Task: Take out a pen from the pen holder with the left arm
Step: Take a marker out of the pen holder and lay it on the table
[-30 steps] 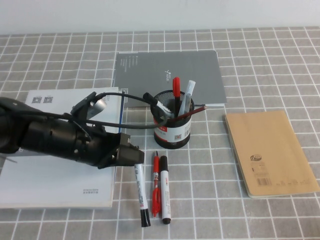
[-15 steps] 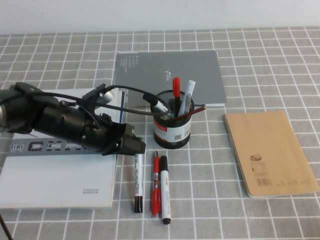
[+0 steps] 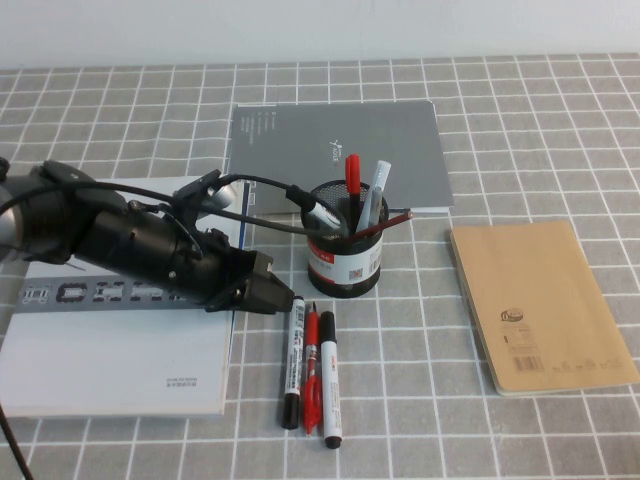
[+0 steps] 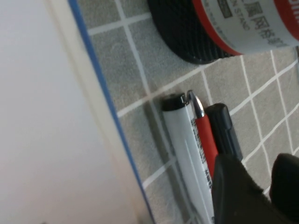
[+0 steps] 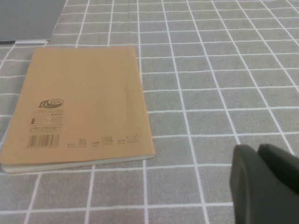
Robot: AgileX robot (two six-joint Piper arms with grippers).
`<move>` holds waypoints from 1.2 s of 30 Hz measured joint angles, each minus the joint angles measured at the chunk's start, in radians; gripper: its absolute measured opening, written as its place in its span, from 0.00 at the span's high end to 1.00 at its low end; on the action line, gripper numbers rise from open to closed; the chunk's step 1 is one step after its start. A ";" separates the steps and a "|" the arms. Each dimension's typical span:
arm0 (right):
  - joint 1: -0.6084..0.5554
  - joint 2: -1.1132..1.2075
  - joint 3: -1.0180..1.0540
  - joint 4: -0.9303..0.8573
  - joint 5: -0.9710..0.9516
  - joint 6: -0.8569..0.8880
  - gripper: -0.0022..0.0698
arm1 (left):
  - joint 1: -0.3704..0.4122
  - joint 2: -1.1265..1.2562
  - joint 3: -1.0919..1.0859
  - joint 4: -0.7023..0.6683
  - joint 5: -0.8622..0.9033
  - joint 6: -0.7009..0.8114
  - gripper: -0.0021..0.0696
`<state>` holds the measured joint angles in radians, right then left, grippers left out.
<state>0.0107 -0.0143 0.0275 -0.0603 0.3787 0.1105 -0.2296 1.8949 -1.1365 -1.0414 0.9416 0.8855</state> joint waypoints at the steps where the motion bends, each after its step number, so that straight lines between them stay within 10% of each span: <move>1: 0.000 0.000 0.000 0.000 0.000 0.000 0.99 | 0.000 -0.006 0.000 0.009 0.000 0.000 0.75; 9: 0.000 0.000 0.000 0.000 0.000 0.000 0.99 | -0.022 -0.178 0.002 0.218 -0.099 -0.004 0.75; 16: 0.000 0.000 0.000 0.000 0.000 0.000 0.99 | -0.192 -0.517 0.074 0.554 -0.373 -0.059 0.90; 27: 0.000 0.000 0.000 0.000 0.000 0.000 0.99 | -0.276 -0.878 0.481 1.079 -0.770 -0.886 0.97; 36: 0.000 0.000 0.000 0.000 0.000 0.000 0.99 | -0.276 -1.037 0.541 1.100 -0.742 -1.046 0.97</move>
<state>0.0107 -0.0143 0.0275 -0.0603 0.3787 0.1105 -0.5055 0.8574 -0.5953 0.0589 0.1993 -0.1609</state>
